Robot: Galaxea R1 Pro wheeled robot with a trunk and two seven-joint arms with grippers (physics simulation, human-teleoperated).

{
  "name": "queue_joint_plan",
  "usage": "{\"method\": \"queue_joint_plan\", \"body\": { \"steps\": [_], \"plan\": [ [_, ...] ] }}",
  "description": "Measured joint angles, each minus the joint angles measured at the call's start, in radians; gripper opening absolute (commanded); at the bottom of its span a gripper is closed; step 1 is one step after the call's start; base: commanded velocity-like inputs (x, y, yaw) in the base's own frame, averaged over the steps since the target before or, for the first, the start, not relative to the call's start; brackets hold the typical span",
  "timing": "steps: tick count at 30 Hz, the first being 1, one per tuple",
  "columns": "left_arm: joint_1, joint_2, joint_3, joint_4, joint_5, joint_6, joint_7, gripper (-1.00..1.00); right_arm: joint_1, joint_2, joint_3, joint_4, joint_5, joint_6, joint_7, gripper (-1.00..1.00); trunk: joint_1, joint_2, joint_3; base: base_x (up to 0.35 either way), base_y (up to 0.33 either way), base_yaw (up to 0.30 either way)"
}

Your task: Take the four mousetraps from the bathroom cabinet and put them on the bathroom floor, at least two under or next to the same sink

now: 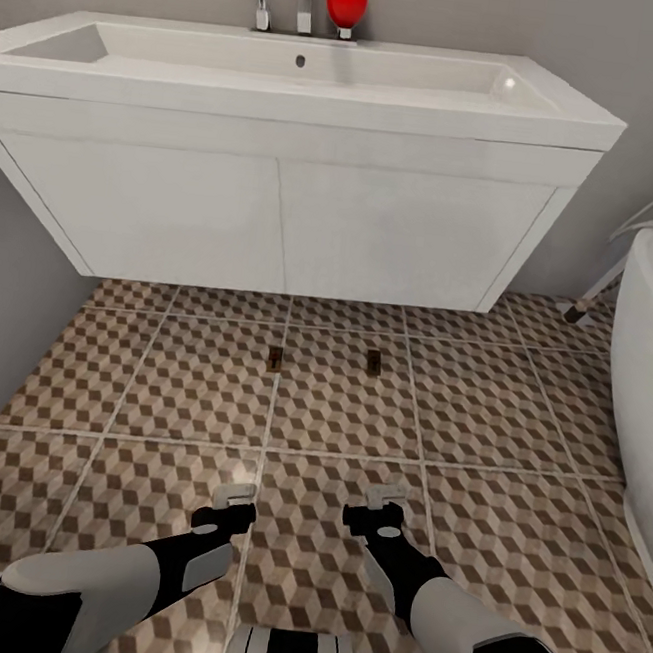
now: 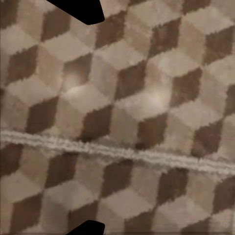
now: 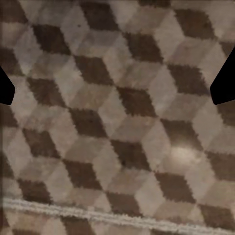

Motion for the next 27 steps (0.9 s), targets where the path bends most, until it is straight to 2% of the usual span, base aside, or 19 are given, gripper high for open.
{"method": "queue_joint_plan", "body": {
  "steps": [16,19,21,27],
  "plan": [
    [0.000,0.000,0.000,0.001,0.000,0.000,0.000,1.00,0.000,0.000,-0.001,0.002,-0.001,-0.001,0.000,1.00,-0.061,0.112,0.050,0.000,0.000,0.000],
    [0.000,0.004,0.000,0.002,0.000,0.000,0.001,1.00,0.003,-0.005,-0.002,0.001,-0.001,-0.004,-0.002,1.00,-0.073,0.133,0.060,0.000,0.000,0.000],
    [0.000,0.010,0.000,0.003,0.000,0.000,0.002,1.00,0.003,-0.020,-0.004,0.002,-0.002,-0.004,-0.003,1.00,-0.080,0.147,0.066,0.000,0.000,0.000],
    [0.000,0.012,-0.001,0.004,0.000,0.000,0.001,1.00,0.003,-0.040,-0.006,0.005,-0.006,0.001,-0.006,1.00,-0.103,0.189,0.085,0.000,0.000,0.000]
  ]
}}
